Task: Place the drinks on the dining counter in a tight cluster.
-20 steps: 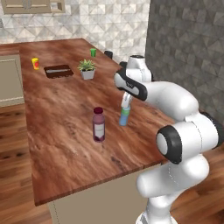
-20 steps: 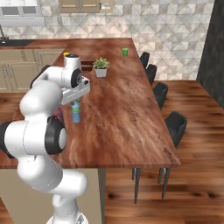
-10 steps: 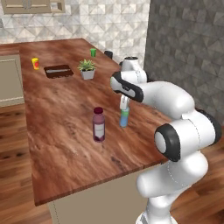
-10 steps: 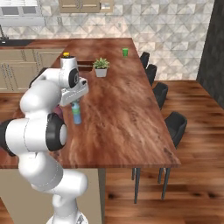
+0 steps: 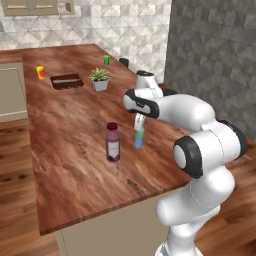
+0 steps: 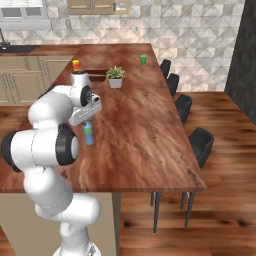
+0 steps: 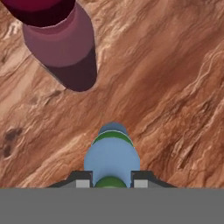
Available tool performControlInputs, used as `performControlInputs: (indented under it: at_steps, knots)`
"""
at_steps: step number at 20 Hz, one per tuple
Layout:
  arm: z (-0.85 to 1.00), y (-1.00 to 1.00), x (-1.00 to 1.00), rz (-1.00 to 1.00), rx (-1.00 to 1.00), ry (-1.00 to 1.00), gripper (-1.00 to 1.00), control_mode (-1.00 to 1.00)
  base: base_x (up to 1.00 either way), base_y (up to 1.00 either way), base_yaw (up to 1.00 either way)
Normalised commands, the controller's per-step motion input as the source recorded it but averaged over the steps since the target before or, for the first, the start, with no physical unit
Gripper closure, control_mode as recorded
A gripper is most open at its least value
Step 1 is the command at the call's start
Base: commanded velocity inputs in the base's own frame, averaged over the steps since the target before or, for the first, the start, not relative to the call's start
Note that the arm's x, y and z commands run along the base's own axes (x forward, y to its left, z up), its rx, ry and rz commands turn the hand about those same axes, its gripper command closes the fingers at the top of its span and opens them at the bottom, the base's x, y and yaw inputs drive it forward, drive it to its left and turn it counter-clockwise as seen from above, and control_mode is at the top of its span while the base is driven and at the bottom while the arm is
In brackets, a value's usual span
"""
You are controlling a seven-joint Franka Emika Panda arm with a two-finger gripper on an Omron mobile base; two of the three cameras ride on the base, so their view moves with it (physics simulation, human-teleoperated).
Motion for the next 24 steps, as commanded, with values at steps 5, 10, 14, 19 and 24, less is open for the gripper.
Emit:
performControlInputs:
  at_steps: [5,10,14,19,24]
  knots:
    - [-0.04,0.0,0.42,0.01,0.0,-0.02,1.0,-1.0,0.0,0.0,0.0]
    - [0.0,0.04,0.31,0.03,0.0,0.0,1.0,-1.0,0.0,0.0,0.0]
    - [-0.02,0.08,0.0,0.06,0.0,0.0,1.0,-1.0,0.0,0.0,0.0]
    - [-0.04,0.0,0.0,0.06,0.0,0.0,1.0,-1.0,0.0,0.0,0.0]
    - [-0.08,0.0,-0.08,0.06,0.0,0.0,1.0,-1.0,0.0,0.0,0.0]
